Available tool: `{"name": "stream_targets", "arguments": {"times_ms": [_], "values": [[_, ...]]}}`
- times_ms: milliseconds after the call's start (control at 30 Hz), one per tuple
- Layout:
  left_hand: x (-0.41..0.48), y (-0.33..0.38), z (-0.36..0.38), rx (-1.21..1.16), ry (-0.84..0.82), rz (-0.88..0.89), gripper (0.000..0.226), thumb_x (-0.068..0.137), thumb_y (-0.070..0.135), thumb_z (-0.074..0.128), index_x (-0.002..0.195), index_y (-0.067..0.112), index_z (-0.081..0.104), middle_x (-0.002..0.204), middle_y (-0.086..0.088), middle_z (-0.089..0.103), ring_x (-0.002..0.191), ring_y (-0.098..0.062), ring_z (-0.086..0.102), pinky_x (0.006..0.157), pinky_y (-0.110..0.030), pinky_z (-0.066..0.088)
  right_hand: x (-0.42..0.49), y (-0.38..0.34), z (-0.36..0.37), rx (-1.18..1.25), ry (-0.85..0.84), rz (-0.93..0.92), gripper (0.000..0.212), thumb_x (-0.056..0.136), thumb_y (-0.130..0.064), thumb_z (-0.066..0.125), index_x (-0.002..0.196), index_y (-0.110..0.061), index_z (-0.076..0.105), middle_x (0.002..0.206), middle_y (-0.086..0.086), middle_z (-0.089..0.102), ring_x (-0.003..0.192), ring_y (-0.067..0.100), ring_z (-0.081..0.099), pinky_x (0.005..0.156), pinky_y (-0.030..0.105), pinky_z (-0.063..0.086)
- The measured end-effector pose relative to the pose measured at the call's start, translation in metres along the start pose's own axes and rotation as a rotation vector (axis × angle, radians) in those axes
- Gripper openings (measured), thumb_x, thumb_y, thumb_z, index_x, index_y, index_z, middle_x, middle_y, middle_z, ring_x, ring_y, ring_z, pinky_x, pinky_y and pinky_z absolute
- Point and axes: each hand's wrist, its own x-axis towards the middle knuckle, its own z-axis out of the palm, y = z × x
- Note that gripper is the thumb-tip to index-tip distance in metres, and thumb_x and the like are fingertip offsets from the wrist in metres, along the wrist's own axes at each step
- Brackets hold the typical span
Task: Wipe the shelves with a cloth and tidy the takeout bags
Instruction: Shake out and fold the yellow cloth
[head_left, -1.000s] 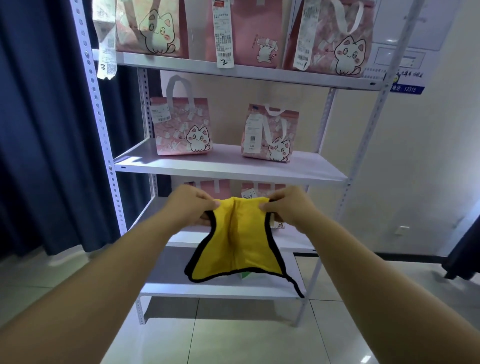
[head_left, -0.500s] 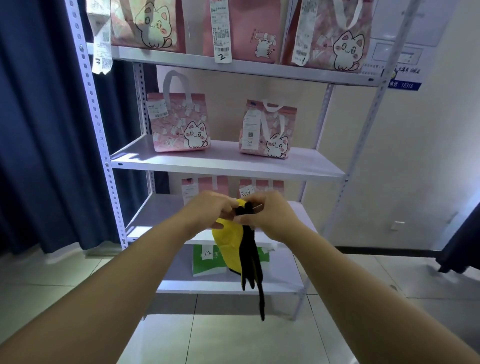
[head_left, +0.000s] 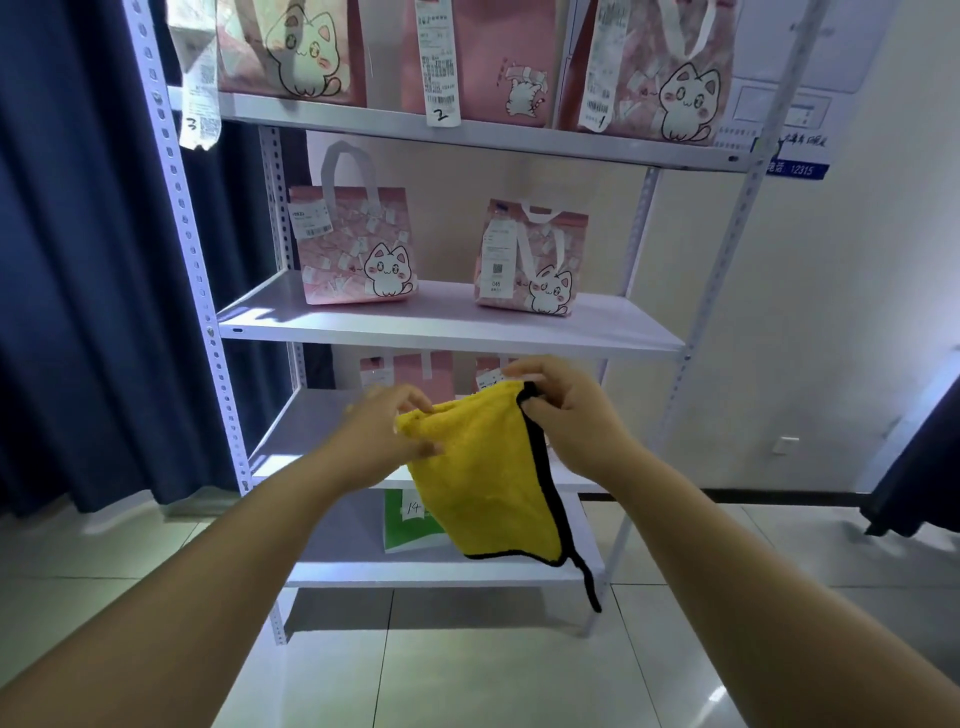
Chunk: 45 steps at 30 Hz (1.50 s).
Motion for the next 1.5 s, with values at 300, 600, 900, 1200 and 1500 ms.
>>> {"name": "stream_targets", "arguments": {"times_ms": [300, 600, 900, 1200, 1500], "values": [[0.0, -0.005, -0.007, 0.028, -0.026, 0.064, 0.021, 0.07, 0.035, 0.078, 0.073, 0.029, 0.058, 0.075, 0.006, 0.058, 0.067, -0.009, 0.049, 0.056, -0.021, 0.037, 0.005, 0.008, -0.01, 0.053, 0.083, 0.063, 0.042, 0.087, 0.008, 0.047, 0.079, -0.027, 0.07, 0.085, -0.003, 0.067, 0.082, 0.019, 0.063, 0.075, 0.032, 0.054], [0.008, 0.015, -0.019, -0.013, 0.163, 0.195, 0.021, 0.067, 0.028, 0.081, 0.068, 0.024, 0.06, 0.068, 0.008, 0.059, 0.063, -0.003, 0.048, 0.051, -0.014, 0.034, -0.006, 0.025, -0.013, -0.228, 0.248, 0.014, 0.025, 0.078, -0.012, 0.073, 0.082, -0.031, 0.055, 0.08, -0.011, 0.06, 0.071, 0.003, 0.057, 0.064, 0.016, 0.045], [0.043, 0.027, 0.015, -0.154, 0.158, 0.253, 0.04, 0.058, 0.025, 0.086, 0.075, 0.03, 0.05, 0.073, 0.006, 0.06, 0.065, -0.011, 0.054, 0.053, -0.022, 0.041, -0.001, 0.043, -0.051, -0.506, 0.239, 0.078, 0.019, 0.089, -0.009, 0.057, 0.104, -0.018, 0.064, 0.085, -0.008, 0.058, 0.081, 0.014, 0.055, 0.07, 0.022, 0.041], [0.122, 0.068, 0.072, -0.113, 0.03, 0.273, 0.016, 0.071, 0.03, 0.077, 0.078, 0.03, 0.063, 0.073, 0.011, 0.064, 0.069, -0.004, 0.056, 0.055, -0.02, 0.037, 0.037, 0.087, -0.132, -0.504, 0.196, 0.112, 0.012, 0.09, -0.009, 0.056, 0.097, -0.016, 0.063, 0.076, -0.007, 0.057, 0.072, 0.014, 0.055, 0.064, 0.022, 0.042], [0.221, 0.107, 0.133, -0.098, 0.037, 0.23, 0.013, 0.077, 0.031, 0.072, 0.079, 0.028, 0.059, 0.076, 0.008, 0.065, 0.073, -0.01, 0.06, 0.06, -0.026, 0.044, 0.1, 0.144, -0.223, -0.474, 0.149, 0.117, 0.012, 0.089, -0.011, 0.057, 0.092, -0.021, 0.061, 0.08, -0.001, 0.063, 0.077, 0.022, 0.06, 0.075, 0.037, 0.05]]}}
